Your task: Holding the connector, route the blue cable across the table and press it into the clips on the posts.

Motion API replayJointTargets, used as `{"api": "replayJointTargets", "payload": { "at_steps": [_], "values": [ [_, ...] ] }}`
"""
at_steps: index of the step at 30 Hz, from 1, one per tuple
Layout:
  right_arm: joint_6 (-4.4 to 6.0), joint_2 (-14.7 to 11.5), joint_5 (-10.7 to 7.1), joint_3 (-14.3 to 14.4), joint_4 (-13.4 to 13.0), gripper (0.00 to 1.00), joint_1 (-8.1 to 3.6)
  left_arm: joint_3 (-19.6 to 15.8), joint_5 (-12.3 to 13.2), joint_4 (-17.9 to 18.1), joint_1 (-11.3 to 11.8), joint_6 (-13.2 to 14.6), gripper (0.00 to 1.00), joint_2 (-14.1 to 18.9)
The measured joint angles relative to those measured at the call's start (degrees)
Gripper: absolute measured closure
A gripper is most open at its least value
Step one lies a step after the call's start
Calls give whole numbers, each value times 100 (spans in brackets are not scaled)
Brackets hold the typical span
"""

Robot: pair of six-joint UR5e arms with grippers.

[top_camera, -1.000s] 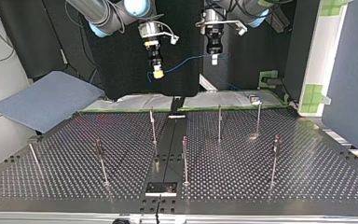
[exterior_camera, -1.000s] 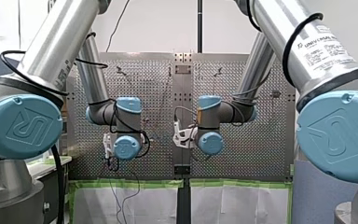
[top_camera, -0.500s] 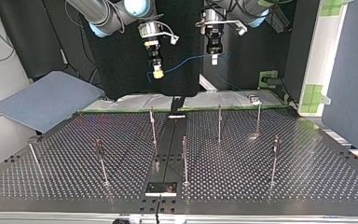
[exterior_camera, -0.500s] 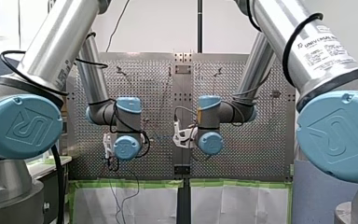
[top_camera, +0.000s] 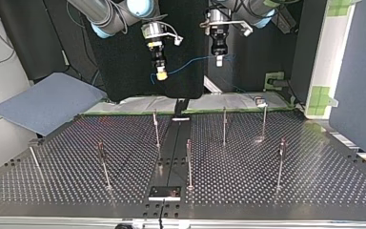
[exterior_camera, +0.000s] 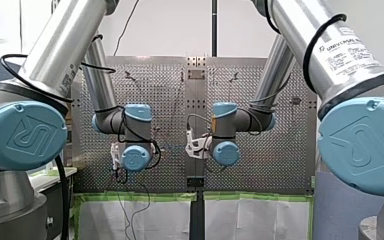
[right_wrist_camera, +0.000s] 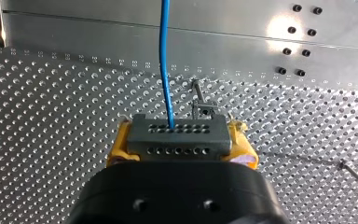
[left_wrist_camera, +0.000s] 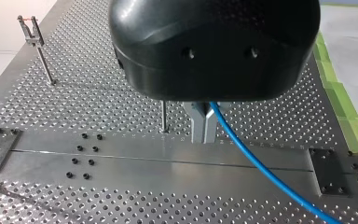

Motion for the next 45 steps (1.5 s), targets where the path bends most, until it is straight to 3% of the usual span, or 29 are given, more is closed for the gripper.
{"api": "replayJointTargets", "payload": {
  "at_steps": [45],
  "values": [
    [16,25,6,-43,41,100,33,-26,26,-114,70,-18,98,-62]
  ]
}}
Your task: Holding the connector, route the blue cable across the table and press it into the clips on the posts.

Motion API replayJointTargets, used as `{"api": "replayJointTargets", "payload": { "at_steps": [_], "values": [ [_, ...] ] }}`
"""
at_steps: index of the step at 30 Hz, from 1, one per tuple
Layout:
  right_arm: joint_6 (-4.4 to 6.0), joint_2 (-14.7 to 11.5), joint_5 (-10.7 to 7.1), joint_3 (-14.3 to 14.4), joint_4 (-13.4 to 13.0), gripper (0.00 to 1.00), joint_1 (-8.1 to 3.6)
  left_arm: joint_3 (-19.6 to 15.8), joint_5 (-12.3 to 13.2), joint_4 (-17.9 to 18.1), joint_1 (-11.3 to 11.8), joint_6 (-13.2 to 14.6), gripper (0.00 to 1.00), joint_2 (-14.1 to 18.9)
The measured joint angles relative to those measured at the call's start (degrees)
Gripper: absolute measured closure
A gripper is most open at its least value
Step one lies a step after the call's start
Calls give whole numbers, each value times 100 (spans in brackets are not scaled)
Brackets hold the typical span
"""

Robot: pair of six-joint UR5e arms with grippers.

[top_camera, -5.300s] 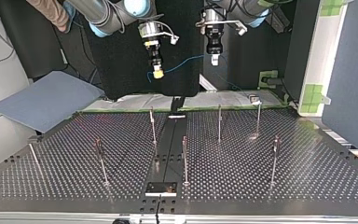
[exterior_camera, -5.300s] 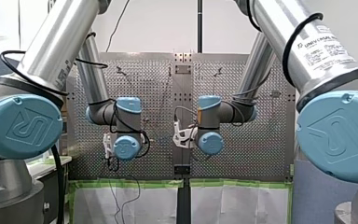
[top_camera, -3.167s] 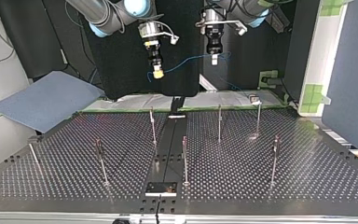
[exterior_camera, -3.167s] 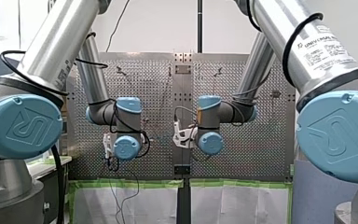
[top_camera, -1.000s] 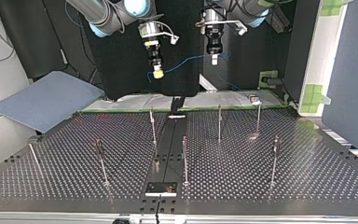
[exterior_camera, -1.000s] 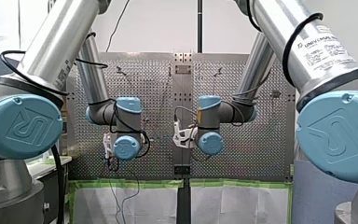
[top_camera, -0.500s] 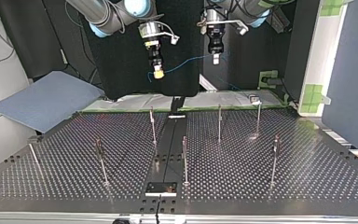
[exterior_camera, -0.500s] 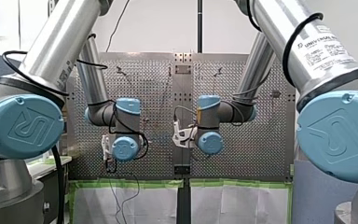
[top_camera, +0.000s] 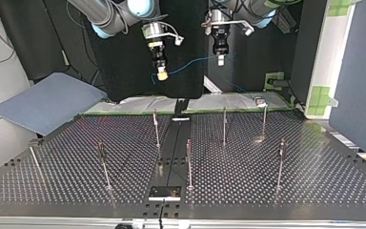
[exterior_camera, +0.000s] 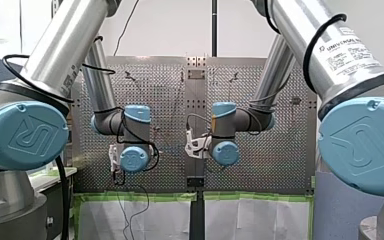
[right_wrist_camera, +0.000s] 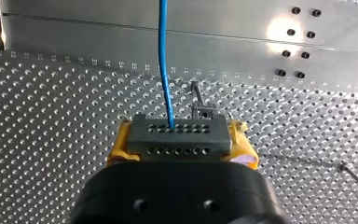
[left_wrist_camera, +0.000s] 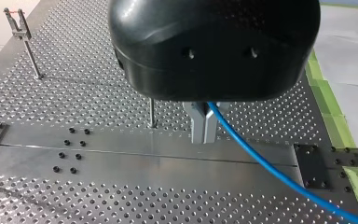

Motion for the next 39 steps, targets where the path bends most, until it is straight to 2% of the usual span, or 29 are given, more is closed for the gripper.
{"api": "replayJointTargets", "payload": {
  "at_steps": [5,13,17,24,27,33,36,39],
  "values": [
    [8,199,201,-177,199,100,104,0,0,0,0,0,98,0],
    [10,608,609,-245,610,100,124,0,0,0,0,0,98,0],
    [10,754,720,-245,812,100,125,0,0,0,0,0,98,0],
    [10,799,749,-247,1173,100,125,-7,6,-6,6,5,98,6],
    [19,753,702,-255,1347,100,141,-78,79,-78,79,78,98,78],
    [205,481,544,-349,1672,100,207,-349,348,-349,349,299,98,348],
    [249,341,503,-358,1746,100,218,-489,485,-488,489,326,98,489],
    [295,192,451,-381,1780,100,230,-606,515,-634,631,332,98,635]
  ]
}}
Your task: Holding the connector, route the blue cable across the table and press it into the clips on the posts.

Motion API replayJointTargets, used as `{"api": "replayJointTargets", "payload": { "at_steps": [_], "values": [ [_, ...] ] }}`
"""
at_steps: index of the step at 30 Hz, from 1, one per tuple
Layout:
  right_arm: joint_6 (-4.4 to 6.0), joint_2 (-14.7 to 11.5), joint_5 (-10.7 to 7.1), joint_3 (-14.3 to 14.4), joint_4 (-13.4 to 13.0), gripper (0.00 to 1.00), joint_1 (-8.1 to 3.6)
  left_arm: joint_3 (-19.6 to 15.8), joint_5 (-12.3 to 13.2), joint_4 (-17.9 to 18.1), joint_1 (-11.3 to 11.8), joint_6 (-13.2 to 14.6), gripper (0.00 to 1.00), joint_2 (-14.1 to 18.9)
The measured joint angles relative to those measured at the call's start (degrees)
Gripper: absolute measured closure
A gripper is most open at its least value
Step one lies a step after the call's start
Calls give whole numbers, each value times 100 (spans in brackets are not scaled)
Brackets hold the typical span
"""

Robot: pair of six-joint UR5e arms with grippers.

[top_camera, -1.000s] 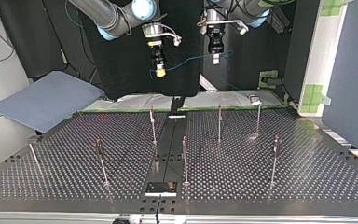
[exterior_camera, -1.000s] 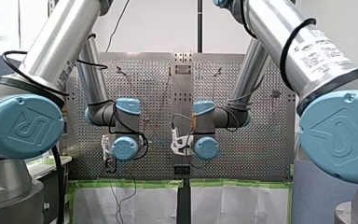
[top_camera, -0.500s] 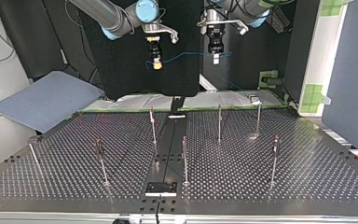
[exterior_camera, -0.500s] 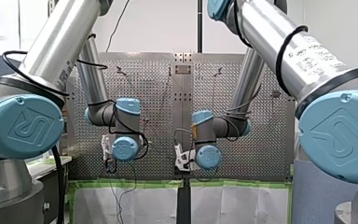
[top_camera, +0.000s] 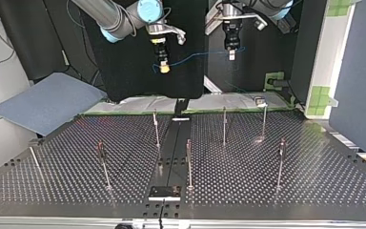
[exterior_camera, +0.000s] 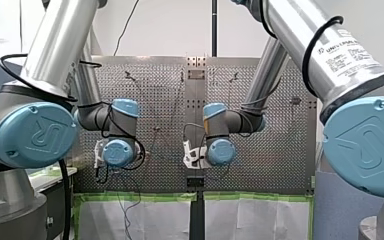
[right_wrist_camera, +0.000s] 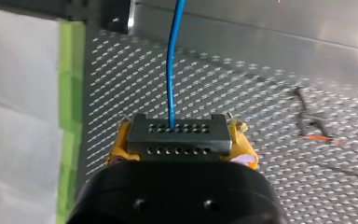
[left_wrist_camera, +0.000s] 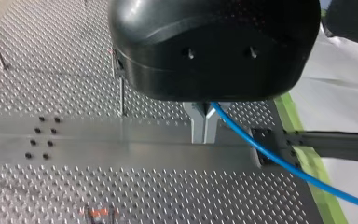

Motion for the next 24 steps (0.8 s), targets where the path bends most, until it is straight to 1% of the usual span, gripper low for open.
{"api": "replayJointTargets", "payload": {
  "at_steps": [4,11,19,24],
  "values": [
    [119,-197,-158,-136,138,100,15,55,-114,-192,87,-6,98,192],
    [343,-562,-515,-490,490,100,18,372,-276,-539,76,-118,98,538],
    [604,-947,-900,-875,876,100,19,775,-645,-949,20,-201,98,949],
    [722,-1202,-1154,-1074,1105,100,19,1016,-857,-1212,-7,-271,98,1209]
  ]
}}
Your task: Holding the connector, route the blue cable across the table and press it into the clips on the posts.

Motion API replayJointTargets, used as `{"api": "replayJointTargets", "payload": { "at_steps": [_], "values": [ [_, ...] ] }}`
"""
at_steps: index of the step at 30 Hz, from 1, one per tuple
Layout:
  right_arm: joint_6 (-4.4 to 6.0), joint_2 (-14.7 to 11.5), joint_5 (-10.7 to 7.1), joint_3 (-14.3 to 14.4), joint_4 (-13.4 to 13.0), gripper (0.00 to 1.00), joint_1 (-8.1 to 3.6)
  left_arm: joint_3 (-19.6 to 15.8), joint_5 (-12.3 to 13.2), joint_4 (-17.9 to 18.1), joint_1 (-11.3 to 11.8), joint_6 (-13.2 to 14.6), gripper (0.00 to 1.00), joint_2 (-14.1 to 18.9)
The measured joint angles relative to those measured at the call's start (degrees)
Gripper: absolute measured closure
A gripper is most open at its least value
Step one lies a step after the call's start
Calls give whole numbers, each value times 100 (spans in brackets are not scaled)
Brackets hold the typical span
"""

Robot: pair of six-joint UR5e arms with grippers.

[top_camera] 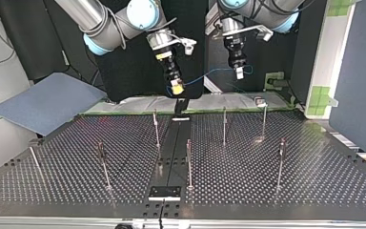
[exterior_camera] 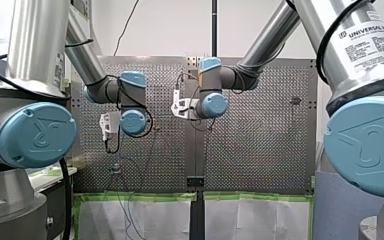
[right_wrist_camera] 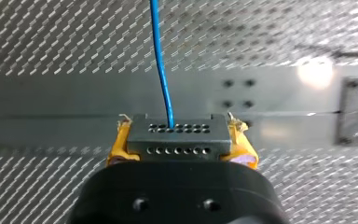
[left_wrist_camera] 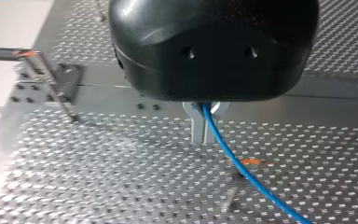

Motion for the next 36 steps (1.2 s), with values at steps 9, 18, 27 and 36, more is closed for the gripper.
{"api": "replayJointTargets", "payload": {
  "at_steps": [9,18,27,36],
  "values": [
    [271,-377,-455,-328,217,100,21,202,-215,-432,-5,-63,98,435],
    [310,-121,-933,-791,561,100,92,443,-253,-889,33,-170,98,894],
    [349,-64,-1159,-1222,942,100,127,683,-514,-1254,123,-179,98,1293],
    [380,-61,-1169,-1698,1276,100,128,903,-648,-1472,304,-100,98,1484]
  ]
}}
